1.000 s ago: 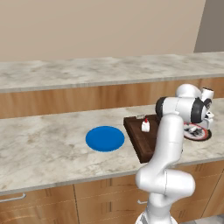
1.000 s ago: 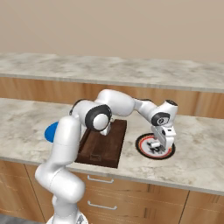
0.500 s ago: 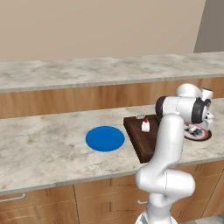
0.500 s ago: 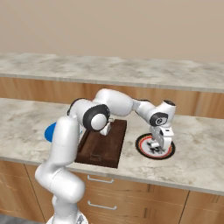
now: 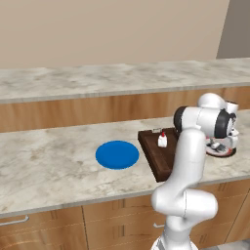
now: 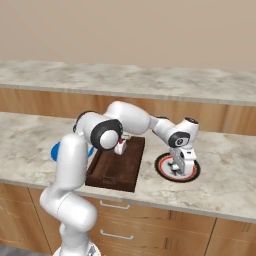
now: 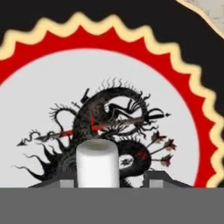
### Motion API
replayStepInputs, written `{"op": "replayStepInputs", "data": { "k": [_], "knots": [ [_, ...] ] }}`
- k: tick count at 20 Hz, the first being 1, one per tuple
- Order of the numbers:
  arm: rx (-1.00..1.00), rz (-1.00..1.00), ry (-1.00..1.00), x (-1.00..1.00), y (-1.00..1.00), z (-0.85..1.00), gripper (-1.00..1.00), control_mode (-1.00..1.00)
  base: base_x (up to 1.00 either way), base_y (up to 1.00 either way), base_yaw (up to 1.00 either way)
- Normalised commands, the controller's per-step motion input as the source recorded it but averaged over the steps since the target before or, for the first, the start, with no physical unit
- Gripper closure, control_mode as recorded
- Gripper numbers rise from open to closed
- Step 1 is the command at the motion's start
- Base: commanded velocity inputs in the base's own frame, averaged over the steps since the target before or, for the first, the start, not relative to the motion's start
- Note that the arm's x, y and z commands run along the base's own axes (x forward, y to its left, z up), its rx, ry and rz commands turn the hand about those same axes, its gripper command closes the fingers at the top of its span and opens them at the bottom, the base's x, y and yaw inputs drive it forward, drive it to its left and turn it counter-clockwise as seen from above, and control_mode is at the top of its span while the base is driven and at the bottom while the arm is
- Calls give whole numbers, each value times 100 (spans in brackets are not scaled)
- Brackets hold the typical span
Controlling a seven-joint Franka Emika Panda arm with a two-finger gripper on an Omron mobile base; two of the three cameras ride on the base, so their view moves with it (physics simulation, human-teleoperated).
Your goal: Move the dessert items from the plates to the tray.
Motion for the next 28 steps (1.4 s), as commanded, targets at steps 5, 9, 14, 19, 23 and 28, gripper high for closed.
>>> {"op": "replayStepInputs", "data": {
  "k": [5,9,14,19,23,28],
  "knots": [
    [0,0,3,16,10,-2,100,-100,0,0,0],
    [0,0,0,0,0,37,100,-100,0,0,0],
    [0,0,0,-2,0,82,100,-100,0,0,0],
    [-3,0,0,-12,14,65,100,-100,0,0,0],
    [-4,2,0,-19,46,38,100,-100,0,0,0],
    [-5,7,0,-44,63,16,100,-100,0,0,0]
  ]
}}
